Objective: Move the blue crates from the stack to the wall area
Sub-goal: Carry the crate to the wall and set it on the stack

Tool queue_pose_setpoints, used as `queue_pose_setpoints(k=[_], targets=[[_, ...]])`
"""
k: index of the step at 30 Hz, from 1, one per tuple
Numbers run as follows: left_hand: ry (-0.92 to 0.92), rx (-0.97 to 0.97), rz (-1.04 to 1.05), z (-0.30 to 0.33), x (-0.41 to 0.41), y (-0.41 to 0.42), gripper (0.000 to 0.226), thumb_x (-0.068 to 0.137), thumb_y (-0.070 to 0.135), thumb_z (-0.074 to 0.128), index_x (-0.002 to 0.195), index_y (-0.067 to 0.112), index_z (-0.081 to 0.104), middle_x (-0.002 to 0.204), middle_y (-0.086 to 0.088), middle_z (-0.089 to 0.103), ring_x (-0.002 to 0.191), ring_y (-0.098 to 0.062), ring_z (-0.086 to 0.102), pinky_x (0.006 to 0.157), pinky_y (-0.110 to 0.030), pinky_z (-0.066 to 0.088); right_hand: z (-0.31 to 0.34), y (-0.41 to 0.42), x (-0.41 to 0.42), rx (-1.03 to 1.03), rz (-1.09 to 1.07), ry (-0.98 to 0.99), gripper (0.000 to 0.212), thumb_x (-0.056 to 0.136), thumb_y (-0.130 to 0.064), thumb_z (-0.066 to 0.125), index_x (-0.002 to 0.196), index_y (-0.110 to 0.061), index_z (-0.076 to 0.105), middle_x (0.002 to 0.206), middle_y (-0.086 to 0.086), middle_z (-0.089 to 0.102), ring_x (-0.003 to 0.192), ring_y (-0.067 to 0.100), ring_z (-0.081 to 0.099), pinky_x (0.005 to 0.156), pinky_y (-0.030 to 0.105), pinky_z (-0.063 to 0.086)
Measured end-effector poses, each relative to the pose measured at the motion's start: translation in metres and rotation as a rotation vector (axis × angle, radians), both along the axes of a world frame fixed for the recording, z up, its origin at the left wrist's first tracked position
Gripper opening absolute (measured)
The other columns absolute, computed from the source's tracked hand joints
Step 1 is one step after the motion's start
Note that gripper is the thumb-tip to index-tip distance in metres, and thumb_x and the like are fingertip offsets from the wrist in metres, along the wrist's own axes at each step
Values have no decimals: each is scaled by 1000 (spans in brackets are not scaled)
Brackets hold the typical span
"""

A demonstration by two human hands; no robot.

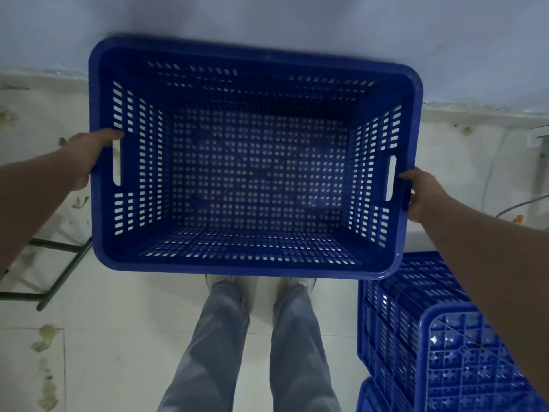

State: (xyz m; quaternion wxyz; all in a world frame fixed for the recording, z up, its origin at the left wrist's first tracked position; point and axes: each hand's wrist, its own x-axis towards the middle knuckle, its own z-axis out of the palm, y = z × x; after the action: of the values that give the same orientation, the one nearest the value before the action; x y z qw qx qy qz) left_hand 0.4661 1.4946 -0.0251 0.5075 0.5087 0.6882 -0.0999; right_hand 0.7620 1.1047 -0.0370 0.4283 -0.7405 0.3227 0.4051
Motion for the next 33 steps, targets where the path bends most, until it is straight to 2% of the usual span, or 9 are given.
queue_pose_setpoints(k=[2,5,7,9,11,14,17,24,33], targets=[[54,8,-49,-3,-2,-2,43,91,35,56,125,10,55,106,-1,62,87,-22,57,95,-38,41,2,1,-2,8,11,-21,21,93,-14,44,111,-20,53,88,1,60,74,22,59,67,40,55],[205,41,-249,1,0,-20,80,78,48,64,143,7,40,149,-16,37,131,-34,41,109,-43,34,-8,0,1,-34,41,-43,45,78,-24,54,123,-14,54,110,7,65,94,31,64,85,50,54],[258,53,-470,16,9,-41,70,87,39,61,144,4,37,146,-20,38,121,-33,45,100,-38,37,-26,-6,11,-79,93,-36,65,67,-28,56,131,-15,49,126,10,60,108,35,60,94,53,49],[252,51,-653,27,24,-60,61,95,30,53,147,7,32,146,-19,40,112,-29,46,92,-34,36,5,18,3,-104,159,-22,61,77,-26,57,135,-11,45,131,14,56,115,35,56,99,51,46],[219,76,-805,50,48,-79,57,96,29,51,147,12,33,144,-16,43,117,-30,48,95,-33,38,47,45,-8,-170,378,-86,47,90,-17,50,135,-4,43,135,17,52,121,34,52,103,45,43],[110,217,-998,99,86,-97,47,96,29,46,141,14,41,136,-11,52,111,-27,54,90,-33,45,108,68,-17,-316,1003,-281,34,91,-12,45,125,-6,49,134,16,52,114,32,53,97,38,42],[-11,399,-1141,169,123,-107,41,96,28,44,135,13,47,132,-8,56,114,-27,56,91,-36,48,177,81,-20,-353,1428,-471,46,91,-15,46,136,-8,44,144,10,44,129,29,44,108,38,31],[-140,687,-1160,360,168,-91,46,96,34,42,139,16,43,139,-5,52,119,-25,53,92,-33,43,379,90,-8,-456,1535,-689,54,92,-21,45,144,-10,34,150,8,35,137,24,33,111,35,31],[-381,955,-1220,625,187,-99,51,95,36,44,140,12,43,142,-9,49,124,-27,50,97,-35,41,627,66,-34,-553,1200,-925,59,94,-26,43,150,-17,24,156,2,25,142,22,29,110,41,34]])
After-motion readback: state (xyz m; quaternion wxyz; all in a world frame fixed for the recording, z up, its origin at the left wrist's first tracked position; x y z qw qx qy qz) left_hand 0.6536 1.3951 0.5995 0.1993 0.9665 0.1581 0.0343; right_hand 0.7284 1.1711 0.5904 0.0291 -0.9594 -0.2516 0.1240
